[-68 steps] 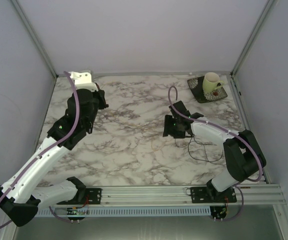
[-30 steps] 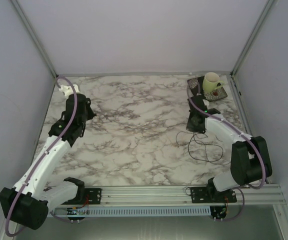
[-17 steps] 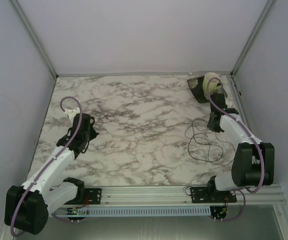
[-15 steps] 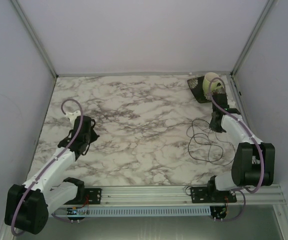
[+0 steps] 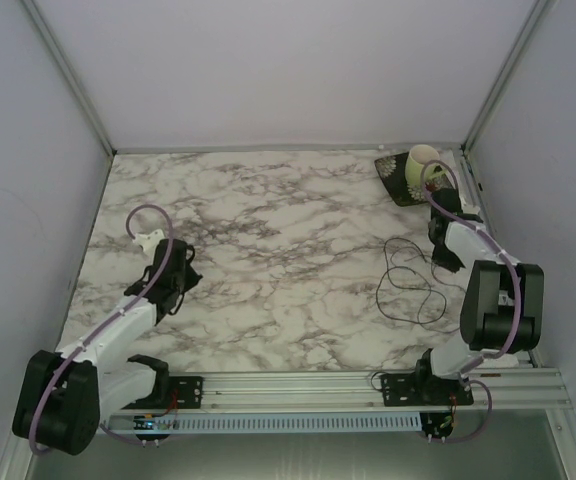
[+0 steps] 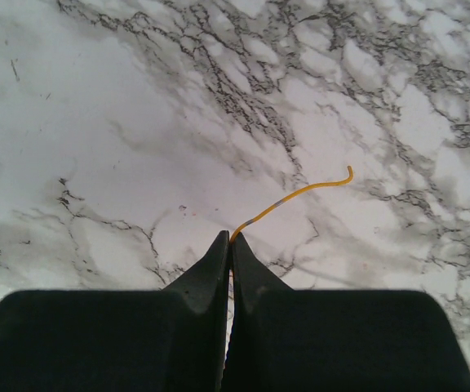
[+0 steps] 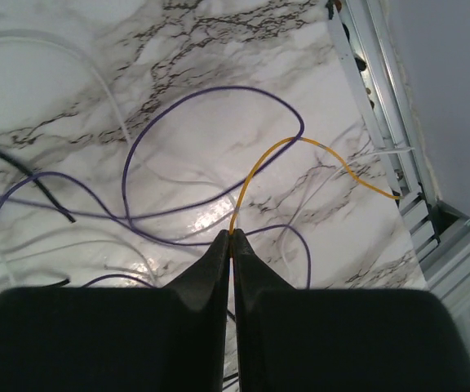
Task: Zip-tie the wires
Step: Straighten the cable at the center of the board.
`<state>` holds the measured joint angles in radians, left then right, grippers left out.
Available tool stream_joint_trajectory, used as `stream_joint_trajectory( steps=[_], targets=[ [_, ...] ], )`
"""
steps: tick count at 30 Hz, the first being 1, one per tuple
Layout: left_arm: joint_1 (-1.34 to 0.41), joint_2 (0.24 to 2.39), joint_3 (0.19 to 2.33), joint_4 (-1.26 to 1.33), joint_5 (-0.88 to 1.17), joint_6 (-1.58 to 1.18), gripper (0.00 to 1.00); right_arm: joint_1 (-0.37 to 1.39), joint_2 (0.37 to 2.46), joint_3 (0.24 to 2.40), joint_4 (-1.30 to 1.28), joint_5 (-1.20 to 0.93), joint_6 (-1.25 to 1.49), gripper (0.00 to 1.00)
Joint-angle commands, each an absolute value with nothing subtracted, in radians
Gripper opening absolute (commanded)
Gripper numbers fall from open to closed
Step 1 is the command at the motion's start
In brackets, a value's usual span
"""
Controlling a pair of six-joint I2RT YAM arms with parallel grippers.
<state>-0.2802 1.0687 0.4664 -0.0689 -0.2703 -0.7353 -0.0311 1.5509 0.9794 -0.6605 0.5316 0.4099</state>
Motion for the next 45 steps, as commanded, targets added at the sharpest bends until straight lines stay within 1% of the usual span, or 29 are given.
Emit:
stream_joint_trajectory(
  steps=[1, 9, 21, 27, 30, 34, 36, 38, 39, 41, 42, 45],
  targets=[
    [-0.276, 1.096, 0.434, 0.014, -0.285, -0.765, 0.0, -0.054, 1.577, 1.015, -0.644, 0.591, 0.385, 0.0],
    [-0.276, 1.11, 0.378, 0.071, -0.297, -0.788, 0.0, -0.057, 1.601, 0.983, -0.604, 0.569, 0.382, 0.0],
    [-0.284, 1.169, 0.34, 0.143, -0.273, -0.803, 0.0, -0.057, 1.6, 0.922, -0.55, 0.402, 0.381, 0.0],
    [-0.297, 1.194, 0.336, 0.166, -0.269, -0.81, 0.0, -0.058, 1.59, 0.941, -0.585, 0.322, 0.371, 0.01],
    [-0.3, 1.191, 0.335, 0.166, -0.279, -0.81, 0.0, -0.058, 1.581, 0.971, -0.614, 0.325, 0.367, 0.14],
    [-0.299, 1.188, 0.335, 0.162, -0.29, -0.811, 0.0, -0.059, 1.574, 1.009, -0.646, 0.321, 0.362, 0.26],
    [-0.299, 1.185, 0.337, 0.157, -0.295, -0.811, 0.06, -0.06, 1.57, 1.029, -0.659, 0.313, 0.361, 0.31],
    [-0.299, 1.181, 0.339, 0.149, -0.3, -0.812, 0.1, -0.061, 1.562, 1.046, -0.67, 0.3, 0.36, 0.33],
    [-0.3, 1.178, 0.34, 0.145, -0.304, -0.811, 0.14, -0.061, 1.558, 1.054, -0.674, 0.291, 0.361, 0.35],
    [-0.299, 1.17, 0.342, 0.135, -0.31, -0.811, 0.17, -0.061, 1.548, 1.071, -0.683, 0.266, 0.362, 0.36],
    [-0.3, 1.164, 0.345, 0.13, -0.312, -0.811, 0.19, -0.061, 1.542, 1.079, -0.687, 0.255, 0.362, 0.39],
    [-0.299, 1.141, 0.357, 0.102, -0.329, -0.806, 0.29, -0.062, 1.523, 1.103, -0.702, 0.23, 0.365, 0.45]
  ],
)
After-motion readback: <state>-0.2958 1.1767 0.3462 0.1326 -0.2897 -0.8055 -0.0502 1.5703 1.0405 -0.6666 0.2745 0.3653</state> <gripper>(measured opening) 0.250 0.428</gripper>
